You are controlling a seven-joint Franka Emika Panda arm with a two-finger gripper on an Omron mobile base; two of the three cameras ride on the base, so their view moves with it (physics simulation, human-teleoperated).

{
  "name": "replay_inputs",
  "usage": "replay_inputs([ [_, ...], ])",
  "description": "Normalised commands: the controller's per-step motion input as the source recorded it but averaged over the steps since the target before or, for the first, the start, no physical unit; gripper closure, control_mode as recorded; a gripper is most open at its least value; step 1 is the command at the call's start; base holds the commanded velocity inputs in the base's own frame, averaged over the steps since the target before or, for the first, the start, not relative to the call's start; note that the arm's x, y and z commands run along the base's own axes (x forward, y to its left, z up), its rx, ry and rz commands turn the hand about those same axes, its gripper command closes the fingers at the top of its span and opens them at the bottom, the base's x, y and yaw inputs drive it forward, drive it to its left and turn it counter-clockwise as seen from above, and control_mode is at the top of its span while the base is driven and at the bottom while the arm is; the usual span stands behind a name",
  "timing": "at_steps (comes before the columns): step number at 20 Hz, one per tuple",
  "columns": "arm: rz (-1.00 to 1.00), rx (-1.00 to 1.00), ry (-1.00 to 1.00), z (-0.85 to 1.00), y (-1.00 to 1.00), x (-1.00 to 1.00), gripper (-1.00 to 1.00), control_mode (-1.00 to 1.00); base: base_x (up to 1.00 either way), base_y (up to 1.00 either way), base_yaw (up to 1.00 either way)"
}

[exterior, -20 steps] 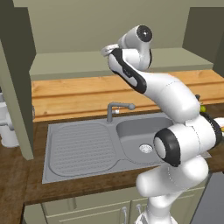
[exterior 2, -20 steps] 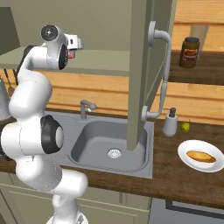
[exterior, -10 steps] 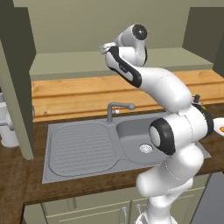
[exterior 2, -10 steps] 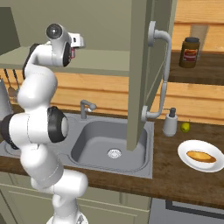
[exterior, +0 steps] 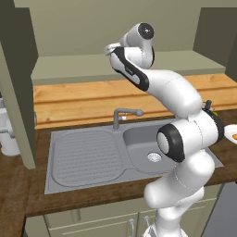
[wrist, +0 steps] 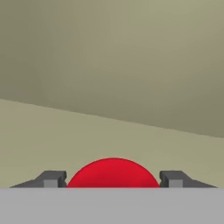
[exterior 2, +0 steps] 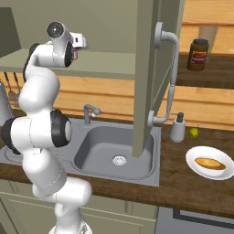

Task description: From the different types of pastries on the counter, select a croissant and place it on the cutting board. Then retrieve a jar of jam from the cabinet and place it alongside the croissant on the cutting board.

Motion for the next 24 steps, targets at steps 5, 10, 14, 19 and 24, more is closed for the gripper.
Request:
replay_inputs([
  [5,0.0,0.14,0.01,0.0,-0.1,-0.03,1.0,-1.0,0.0,0.0,0.0],
  [10,0.0,0.11,0.01,0.13,-0.05,-0.04,1.0,-1.0,0.0,0.0,0.0],
  [14,0.0,0.0,0.02,0.17,0.0,0.0,1.0,-1.0,0.0,0.0,0.0],
  [19,-0.01,0.0,0.0,0.22,0.0,-0.03,1.0,-1.0,0.0,0.0,0.0],
  [24,-0.05,0.01,0.0,0.25,-0.02,-0.57,1.0,-1.0,0.0,0.0,0.0],
])
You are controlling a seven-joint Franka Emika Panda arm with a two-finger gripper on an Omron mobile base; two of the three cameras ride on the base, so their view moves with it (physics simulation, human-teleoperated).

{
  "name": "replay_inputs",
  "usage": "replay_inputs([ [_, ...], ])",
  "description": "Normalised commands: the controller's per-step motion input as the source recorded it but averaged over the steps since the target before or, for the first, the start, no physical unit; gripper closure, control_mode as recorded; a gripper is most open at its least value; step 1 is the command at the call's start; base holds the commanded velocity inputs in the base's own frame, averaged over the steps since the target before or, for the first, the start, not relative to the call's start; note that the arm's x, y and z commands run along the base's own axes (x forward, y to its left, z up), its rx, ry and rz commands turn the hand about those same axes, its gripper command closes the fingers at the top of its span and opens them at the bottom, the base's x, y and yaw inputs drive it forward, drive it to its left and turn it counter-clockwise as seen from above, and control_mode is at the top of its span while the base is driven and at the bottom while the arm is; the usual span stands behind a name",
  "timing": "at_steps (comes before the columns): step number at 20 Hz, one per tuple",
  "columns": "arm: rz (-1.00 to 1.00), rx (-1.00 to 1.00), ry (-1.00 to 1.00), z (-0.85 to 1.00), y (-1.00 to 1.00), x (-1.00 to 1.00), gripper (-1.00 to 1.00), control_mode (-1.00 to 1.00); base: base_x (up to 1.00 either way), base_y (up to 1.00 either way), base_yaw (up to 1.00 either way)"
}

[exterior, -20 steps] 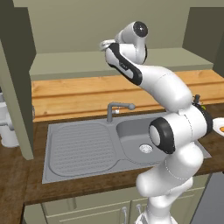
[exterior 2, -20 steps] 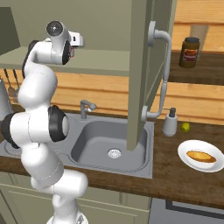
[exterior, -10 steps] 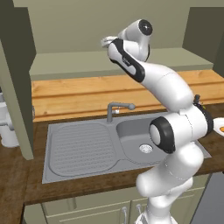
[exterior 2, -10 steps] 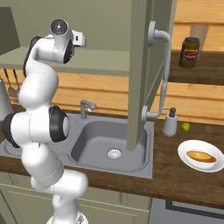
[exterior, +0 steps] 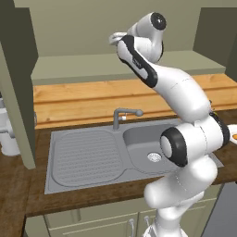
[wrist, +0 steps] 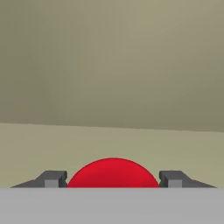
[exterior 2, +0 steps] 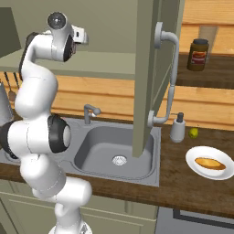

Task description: From the different types of pastries on the counter, select a croissant and place it on the cutting board. Then retrieve a jar of jam from the cabinet and place it alongside the croissant on the cutting board.

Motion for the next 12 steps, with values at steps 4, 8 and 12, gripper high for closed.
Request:
replay_inputs([
  [4,-0.07,0.03,-0.03,0.19,-0.03,-0.86,1.0,-1.0,0.0,0.0,0.0],
  [8,-0.06,0.04,-0.1,0.01,-0.01,-0.99,1.0,-1.0,0.0,0.0,0.0],
  [12,-0.04,0.08,-0.12,0.0,-0.09,-1.0,1.0,-1.0,0.0,0.0,0.0],
])
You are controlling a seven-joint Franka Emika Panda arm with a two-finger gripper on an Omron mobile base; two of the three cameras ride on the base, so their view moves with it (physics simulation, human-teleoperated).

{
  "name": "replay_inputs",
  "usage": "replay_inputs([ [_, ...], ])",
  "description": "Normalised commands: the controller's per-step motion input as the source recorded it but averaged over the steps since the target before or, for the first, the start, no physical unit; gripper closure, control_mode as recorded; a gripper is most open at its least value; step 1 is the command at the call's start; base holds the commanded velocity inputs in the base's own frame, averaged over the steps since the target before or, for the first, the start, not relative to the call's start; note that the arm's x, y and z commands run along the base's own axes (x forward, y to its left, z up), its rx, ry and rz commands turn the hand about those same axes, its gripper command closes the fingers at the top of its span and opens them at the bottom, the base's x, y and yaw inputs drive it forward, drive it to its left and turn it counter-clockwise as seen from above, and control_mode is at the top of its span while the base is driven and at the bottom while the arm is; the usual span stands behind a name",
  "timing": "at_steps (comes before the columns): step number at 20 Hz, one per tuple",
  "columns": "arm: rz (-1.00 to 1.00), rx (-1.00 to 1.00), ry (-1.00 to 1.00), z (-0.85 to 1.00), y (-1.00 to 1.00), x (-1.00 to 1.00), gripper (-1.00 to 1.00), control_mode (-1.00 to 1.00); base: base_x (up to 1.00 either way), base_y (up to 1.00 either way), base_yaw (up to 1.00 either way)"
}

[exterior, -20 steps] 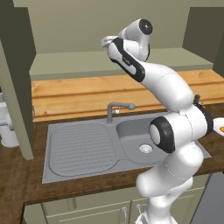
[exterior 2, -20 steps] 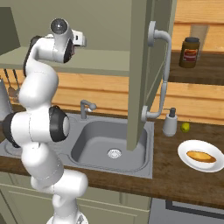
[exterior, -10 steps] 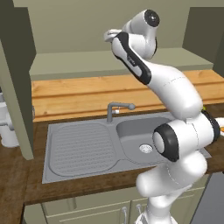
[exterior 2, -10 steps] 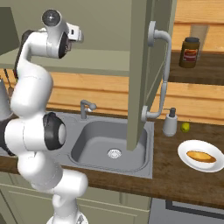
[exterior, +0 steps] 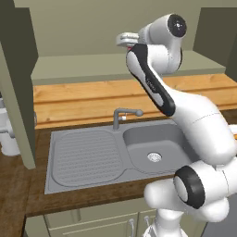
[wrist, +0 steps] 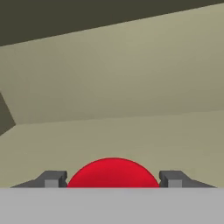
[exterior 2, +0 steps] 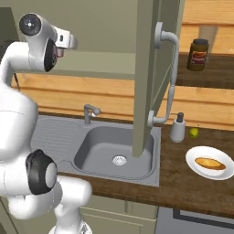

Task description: From the different types of pastries on the counter, select a croissant and place it on the cutting board. Then retrieve a jar of jam from the cabinet and place it alongside the croissant on the cutting board.

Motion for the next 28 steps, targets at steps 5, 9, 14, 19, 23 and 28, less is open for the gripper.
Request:
replay_inputs([
  [5,-0.02,0.07,-0.07,0.0,-0.11,-1.0,1.0,-1.0,0.0,0.0,0.0],
  [9,-0.01,0.0,0.03,0.17,0.0,-0.85,1.0,-1.0,0.0,0.0,0.0],
  [14,-0.05,0.0,0.17,0.34,0.0,-0.73,1.0,-1.0,0.0,0.0,0.0],
  [19,-0.07,0.0,0.13,0.03,0.0,-0.84,1.0,-1.0,0.0,0.0,0.0],
  [23,-0.02,0.0,0.02,-0.09,0.0,-0.77,1.0,-1.0,0.0,0.0,0.0],
  [28,-0.02,-0.02,0.08,-0.05,0.05,-0.11,1.0,-1.0,0.0,0.0,0.0],
])
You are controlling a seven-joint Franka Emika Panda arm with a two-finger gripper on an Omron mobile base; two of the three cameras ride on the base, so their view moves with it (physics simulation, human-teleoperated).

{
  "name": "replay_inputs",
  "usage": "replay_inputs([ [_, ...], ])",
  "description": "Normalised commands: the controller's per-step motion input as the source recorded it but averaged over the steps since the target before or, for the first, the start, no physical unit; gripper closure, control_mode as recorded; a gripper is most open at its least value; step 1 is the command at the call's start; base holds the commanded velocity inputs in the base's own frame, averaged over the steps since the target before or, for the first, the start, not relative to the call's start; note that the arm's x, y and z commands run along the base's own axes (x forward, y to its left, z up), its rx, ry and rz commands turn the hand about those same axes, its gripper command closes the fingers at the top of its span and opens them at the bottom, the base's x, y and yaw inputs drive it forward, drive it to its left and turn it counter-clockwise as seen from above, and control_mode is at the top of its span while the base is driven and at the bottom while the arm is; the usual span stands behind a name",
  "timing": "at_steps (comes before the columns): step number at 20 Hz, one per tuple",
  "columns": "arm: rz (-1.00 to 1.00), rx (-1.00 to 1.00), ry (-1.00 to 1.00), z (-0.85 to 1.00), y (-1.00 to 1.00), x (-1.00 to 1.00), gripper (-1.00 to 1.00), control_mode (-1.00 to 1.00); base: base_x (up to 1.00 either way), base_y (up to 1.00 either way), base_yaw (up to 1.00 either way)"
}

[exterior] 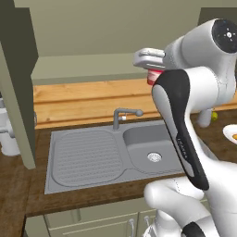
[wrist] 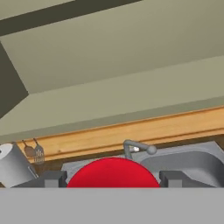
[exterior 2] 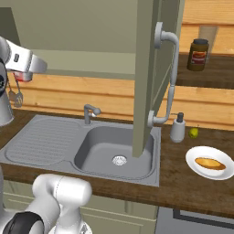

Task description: From the different types of pastries on the counter, select a croissant and place it on the cutting board. Then retrieve a jar of jam from the cabinet and place it alongside the croissant on the cutting board.

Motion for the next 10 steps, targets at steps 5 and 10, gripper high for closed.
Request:
replay_inputs([
  [5,0.0,0.0,0.02,-0.04,0.0,0.02,1.0,1.0,-0.09,0.0,0.0],
  [10,0.0,0.0,0.0,0.0,0.0,0.0,1.0,1.0,-0.99,-0.24,-0.02],
])
